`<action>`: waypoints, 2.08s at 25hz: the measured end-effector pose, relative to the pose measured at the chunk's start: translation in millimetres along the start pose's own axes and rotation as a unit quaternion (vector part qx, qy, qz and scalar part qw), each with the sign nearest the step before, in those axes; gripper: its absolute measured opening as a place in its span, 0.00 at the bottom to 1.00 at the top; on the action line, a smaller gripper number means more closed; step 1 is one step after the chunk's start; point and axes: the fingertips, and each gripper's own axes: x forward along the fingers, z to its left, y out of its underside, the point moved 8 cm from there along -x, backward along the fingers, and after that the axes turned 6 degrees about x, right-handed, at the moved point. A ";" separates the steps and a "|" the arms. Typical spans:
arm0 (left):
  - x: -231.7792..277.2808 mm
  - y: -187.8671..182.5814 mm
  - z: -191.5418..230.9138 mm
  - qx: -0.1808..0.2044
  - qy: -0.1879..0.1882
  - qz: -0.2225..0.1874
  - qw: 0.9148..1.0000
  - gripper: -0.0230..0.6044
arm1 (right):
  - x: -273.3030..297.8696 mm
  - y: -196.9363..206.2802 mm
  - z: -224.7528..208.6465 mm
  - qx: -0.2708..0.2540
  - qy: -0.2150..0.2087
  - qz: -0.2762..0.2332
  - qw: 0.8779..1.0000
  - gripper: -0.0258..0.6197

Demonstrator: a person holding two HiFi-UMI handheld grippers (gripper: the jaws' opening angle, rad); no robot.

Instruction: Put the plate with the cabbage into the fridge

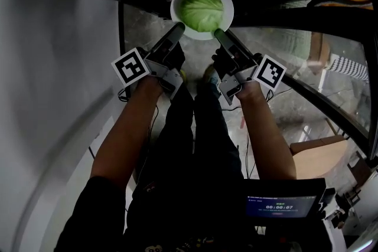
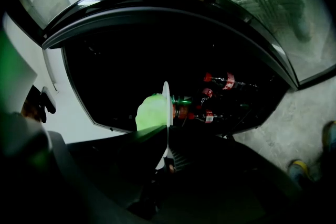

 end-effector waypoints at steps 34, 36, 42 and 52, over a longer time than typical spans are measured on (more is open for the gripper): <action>0.4 3.0 5.3 -0.017 0.003 -0.014 1.000 0.05 | 2.1 0.9 -2.2 0.001 0.007 -0.007 1.000 0.06; 0.3 3.5 4.8 -0.021 0.006 -0.016 1.000 0.05 | 2.3 1.6 -1.7 0.002 0.007 -0.008 1.000 0.06; -1.2 2.9 4.1 -0.017 0.004 -0.020 1.000 0.05 | 2.2 2.1 -2.5 0.006 0.006 -0.013 1.000 0.06; 8.9 -4.2 6.2 -0.012 0.003 -0.023 1.000 0.05 | 9.9 -6.4 -4.2 0.004 0.006 -0.016 1.000 0.06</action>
